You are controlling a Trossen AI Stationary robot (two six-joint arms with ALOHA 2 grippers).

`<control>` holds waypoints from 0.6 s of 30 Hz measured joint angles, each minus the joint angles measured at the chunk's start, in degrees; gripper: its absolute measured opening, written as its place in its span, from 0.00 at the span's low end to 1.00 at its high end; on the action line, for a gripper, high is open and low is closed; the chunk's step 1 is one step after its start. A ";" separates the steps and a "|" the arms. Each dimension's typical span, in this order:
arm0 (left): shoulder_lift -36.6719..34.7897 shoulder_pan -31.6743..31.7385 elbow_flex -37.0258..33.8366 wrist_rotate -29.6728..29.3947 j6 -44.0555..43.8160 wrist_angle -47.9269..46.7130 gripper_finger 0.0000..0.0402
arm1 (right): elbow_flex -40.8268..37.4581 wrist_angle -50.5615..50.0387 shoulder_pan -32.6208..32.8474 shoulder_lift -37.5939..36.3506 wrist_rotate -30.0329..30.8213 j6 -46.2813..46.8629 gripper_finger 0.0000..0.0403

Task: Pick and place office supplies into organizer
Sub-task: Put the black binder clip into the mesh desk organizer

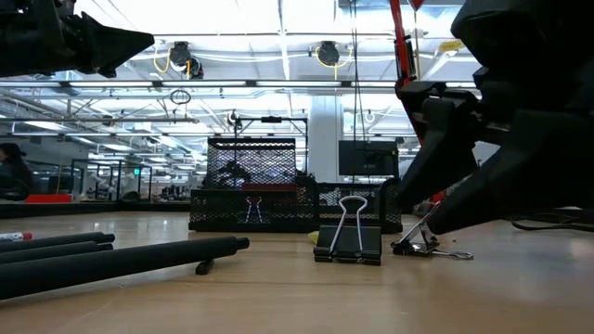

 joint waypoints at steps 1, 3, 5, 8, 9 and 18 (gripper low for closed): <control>0.02 0.02 0.00 0.02 0.00 -0.02 0.06 | -0.02 -0.01 0.02 -0.02 -0.04 -0.14 0.33; 0.00 0.02 0.00 0.00 0.00 0.00 0.06 | -0.02 -0.04 0.02 -0.02 -0.17 0.01 0.30; 0.01 0.01 0.00 0.00 0.00 -0.02 0.06 | -0.01 -0.19 0.02 -0.02 -0.24 0.90 0.26; 0.00 0.01 0.00 0.00 -0.05 -0.02 0.06 | -0.01 -0.16 0.02 -0.02 -0.30 1.34 0.18; 0.00 0.00 0.00 0.02 -0.09 -0.02 0.06 | -0.01 -0.23 0.02 -0.02 -0.36 1.36 0.14; 0.00 0.02 0.00 0.00 -0.07 0.00 0.06 | 0.16 0.01 -0.27 -0.13 -0.17 2.32 0.03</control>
